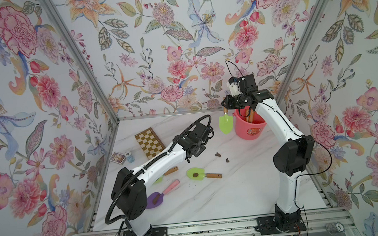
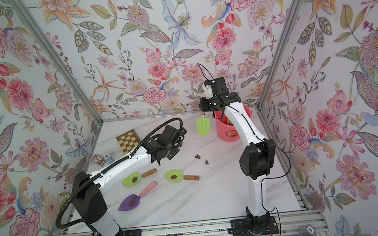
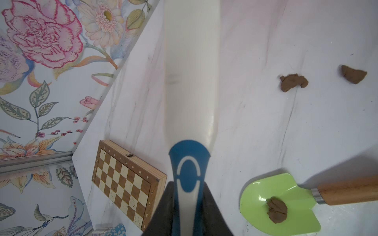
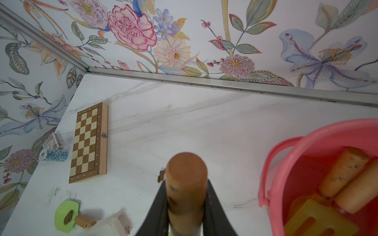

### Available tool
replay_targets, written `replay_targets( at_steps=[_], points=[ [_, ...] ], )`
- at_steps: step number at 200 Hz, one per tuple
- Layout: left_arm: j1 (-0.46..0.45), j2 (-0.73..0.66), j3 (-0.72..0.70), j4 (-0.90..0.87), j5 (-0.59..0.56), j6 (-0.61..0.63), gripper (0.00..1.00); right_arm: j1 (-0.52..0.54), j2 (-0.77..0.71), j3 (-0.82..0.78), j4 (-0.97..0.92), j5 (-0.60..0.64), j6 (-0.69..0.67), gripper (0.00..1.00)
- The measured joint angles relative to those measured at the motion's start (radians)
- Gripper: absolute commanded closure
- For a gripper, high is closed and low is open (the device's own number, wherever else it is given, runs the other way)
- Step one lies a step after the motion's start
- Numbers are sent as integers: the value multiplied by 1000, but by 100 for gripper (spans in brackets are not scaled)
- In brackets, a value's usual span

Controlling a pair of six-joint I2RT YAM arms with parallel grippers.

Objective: Brush the soil off the hand trowel and place it into the bucket
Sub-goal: Brush off the soil from the hand trowel.

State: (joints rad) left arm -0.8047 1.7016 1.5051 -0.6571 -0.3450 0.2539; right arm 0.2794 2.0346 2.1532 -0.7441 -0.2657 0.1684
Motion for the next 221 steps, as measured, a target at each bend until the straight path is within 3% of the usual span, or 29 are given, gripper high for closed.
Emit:
replay_targets(
  at_steps=[50, 131, 176, 221],
  points=[
    [-35, -47, 87, 51, -2, 54, 100, 48, 90, 47, -4, -74, 5, 89],
    [-46, -6, 16, 196, 0, 171, 100, 63, 119, 114, -40, -225, 11, 89],
    [-45, 52, -3, 230, 8, 194, 100, 101, 114, 114, -73, -204, 10, 89],
    [-51, 53, -123, 231, 57, 136, 100, 117, 111, 154, -82, -161, 10, 90]
  ],
)
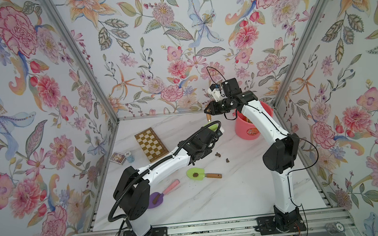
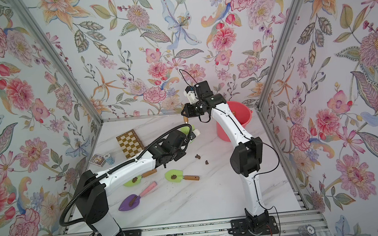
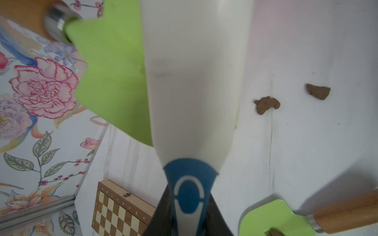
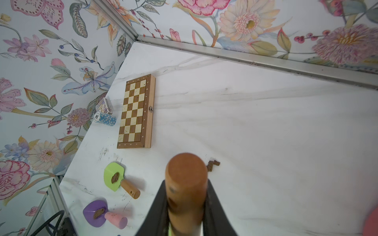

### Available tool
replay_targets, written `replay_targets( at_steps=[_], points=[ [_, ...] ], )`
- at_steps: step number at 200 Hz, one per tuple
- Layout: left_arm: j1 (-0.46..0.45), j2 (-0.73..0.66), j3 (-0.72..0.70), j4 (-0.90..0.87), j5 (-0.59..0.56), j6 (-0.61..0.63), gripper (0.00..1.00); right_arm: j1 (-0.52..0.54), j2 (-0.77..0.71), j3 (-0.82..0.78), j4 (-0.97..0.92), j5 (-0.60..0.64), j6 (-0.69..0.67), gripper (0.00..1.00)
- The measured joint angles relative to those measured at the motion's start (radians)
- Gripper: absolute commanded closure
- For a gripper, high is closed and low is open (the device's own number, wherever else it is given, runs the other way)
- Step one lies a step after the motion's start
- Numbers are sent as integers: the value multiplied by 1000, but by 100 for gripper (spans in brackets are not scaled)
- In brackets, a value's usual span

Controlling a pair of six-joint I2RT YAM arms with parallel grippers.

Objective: Brush the soil off the hand trowel and place it into the bucket
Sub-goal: Brush off the soil from the hand trowel.

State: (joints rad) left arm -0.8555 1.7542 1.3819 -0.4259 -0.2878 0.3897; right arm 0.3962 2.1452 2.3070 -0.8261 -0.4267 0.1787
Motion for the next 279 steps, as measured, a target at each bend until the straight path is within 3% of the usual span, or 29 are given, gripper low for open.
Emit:
replay_targets(
  at_steps=[49, 77, 93, 111, 128, 151, 182, 198, 235, 279],
  points=[
    [-22, -50, -95, -58, 80, -119, 100, -1, -42, 17, 0, 74, -11, 89],
    [-6, -199, -99, -121, 142, -214, 100, 2, -87, -18, 26, 122, -31, 90],
    [51, -325, -98, -149, 220, -275, 100, 2, -110, -50, 48, 132, -49, 88],
    [182, -435, -91, -180, 341, -338, 100, 2, -140, -109, 78, 122, -87, 85],
    [299, -476, -88, -208, 446, -388, 100, 2, -181, -194, 113, 73, -132, 84],
    [374, -462, -88, -244, 605, -441, 100, 2, -291, -390, 221, -39, -200, 88],
    [457, -416, -89, -244, 902, -505, 100, -3, -580, -837, 586, -188, -253, 94],
    [488, -383, -89, -237, 1050, -530, 100, -13, -696, -982, 751, -250, -246, 94],
    [502, -338, -89, -216, 1286, -564, 100, -29, -767, -1017, 927, -346, -254, 95],
    [502, -323, -89, -177, 1453, -591, 100, -30, -716, -971, 975, -478, -254, 95]
  ],
)
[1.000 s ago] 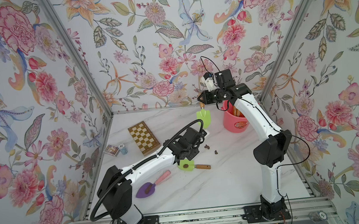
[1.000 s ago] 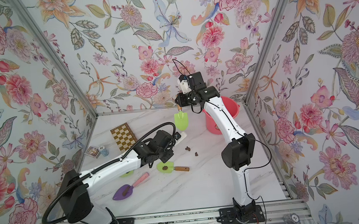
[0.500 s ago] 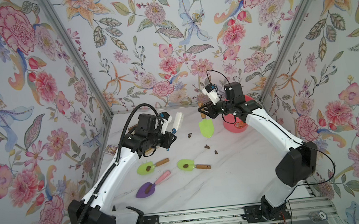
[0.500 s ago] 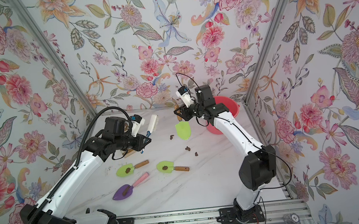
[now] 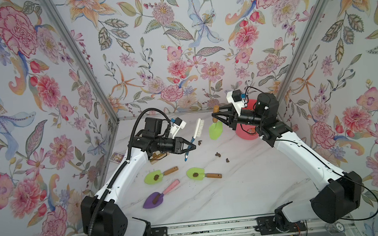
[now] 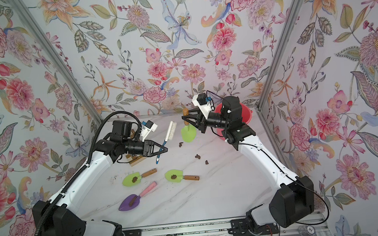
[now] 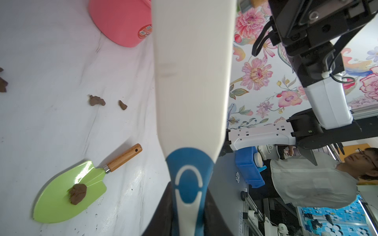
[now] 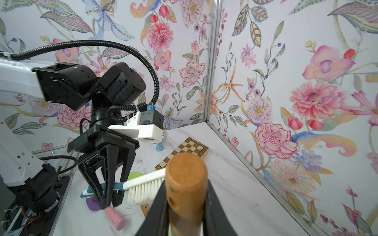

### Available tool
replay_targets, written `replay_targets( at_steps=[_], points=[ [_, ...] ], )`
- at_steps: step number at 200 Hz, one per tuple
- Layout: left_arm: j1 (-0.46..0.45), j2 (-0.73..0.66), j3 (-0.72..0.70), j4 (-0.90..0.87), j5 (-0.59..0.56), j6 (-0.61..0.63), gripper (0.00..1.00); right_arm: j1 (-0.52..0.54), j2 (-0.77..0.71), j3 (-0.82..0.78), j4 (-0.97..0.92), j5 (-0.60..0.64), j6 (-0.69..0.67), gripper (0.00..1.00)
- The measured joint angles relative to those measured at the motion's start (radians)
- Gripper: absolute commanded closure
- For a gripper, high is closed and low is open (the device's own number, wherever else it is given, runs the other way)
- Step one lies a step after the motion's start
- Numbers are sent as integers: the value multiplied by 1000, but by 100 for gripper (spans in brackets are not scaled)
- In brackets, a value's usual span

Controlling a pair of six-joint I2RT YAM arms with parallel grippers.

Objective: Brush the soil off the hand trowel and place it into the bucket
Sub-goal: Brush off the soil from the hand trowel.

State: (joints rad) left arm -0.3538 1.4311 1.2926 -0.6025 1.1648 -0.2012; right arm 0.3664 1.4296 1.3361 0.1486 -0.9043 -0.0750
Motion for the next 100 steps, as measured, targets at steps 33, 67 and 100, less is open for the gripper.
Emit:
replay_targets(
  at_steps=[33, 67, 100],
  points=[
    [-1, 6, 0, -14, 36, 2, 100, -14, 58, 70, 22, -132, 16, 95],
    [-16, 31, 8, -60, 45, 11, 100, -22, 69, 95, 63, -247, 51, 95],
    [-64, 85, 81, -115, 56, 32, 100, -20, 76, 115, 126, -316, 92, 95]
  ],
)
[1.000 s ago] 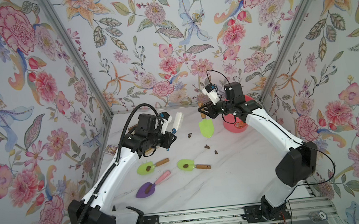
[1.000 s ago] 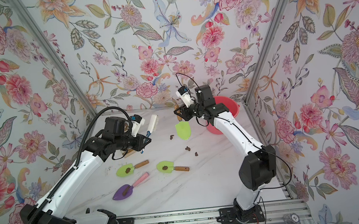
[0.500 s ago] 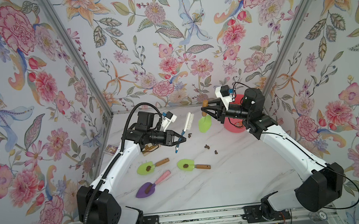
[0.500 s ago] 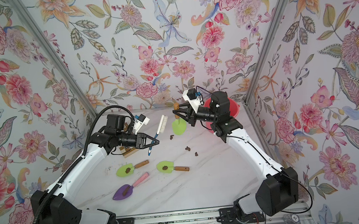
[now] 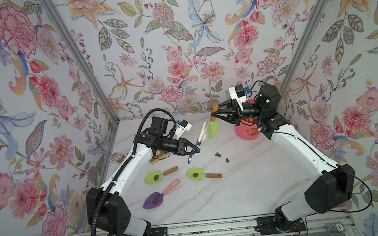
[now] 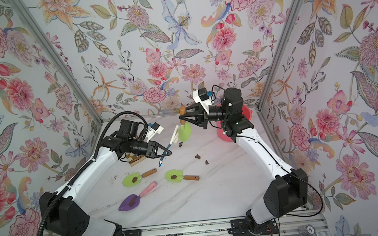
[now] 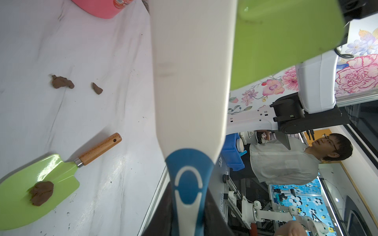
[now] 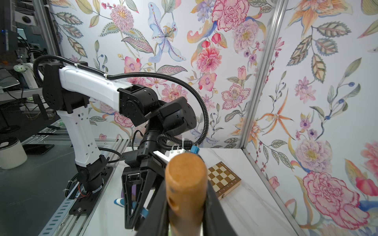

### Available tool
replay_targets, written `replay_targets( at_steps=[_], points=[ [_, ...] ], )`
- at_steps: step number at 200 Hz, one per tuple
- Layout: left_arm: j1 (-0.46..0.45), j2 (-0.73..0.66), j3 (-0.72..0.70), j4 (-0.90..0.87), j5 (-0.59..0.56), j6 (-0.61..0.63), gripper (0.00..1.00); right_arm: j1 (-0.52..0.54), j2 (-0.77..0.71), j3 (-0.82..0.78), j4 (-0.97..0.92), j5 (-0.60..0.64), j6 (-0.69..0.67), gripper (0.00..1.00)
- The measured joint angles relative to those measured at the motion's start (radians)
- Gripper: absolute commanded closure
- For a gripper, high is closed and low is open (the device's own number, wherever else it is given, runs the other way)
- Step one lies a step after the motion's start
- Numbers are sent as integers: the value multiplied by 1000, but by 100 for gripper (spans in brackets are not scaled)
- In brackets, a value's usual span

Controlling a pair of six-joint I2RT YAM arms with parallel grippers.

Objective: Brush the soil off the hand trowel and place it into the bucket
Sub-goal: Brush off the soil from the hand trowel.

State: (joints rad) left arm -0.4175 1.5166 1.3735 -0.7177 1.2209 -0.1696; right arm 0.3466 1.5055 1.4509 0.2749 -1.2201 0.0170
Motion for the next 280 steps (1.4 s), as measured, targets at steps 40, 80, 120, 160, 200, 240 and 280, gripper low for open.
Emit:
replay_targets(
  at_steps=[40, 80, 120, 160, 200, 240, 280],
  points=[
    [-68, 17, 21, 21, 8, -27, 100, 0, 20, 3, 41, -27, 19, 95],
    [-86, 82, -48, 83, 27, -45, 100, -6, 48, 59, 79, -28, 34, 95],
    [-86, 147, -61, 38, 19, -4, 100, -10, 54, 125, 127, -32, 53, 95],
    [-55, 134, -38, 35, 2, 1, 100, -26, 52, 118, 132, -48, 67, 95],
    [53, 26, -34, 183, 25, -135, 100, -40, 32, 66, 115, -56, 71, 95],
    [51, -32, -16, 301, 77, -230, 100, -27, 32, 58, 104, -67, 71, 94],
    [41, -31, -15, 306, 85, -246, 100, 2, 69, 90, 105, -86, 77, 94]
  ],
)
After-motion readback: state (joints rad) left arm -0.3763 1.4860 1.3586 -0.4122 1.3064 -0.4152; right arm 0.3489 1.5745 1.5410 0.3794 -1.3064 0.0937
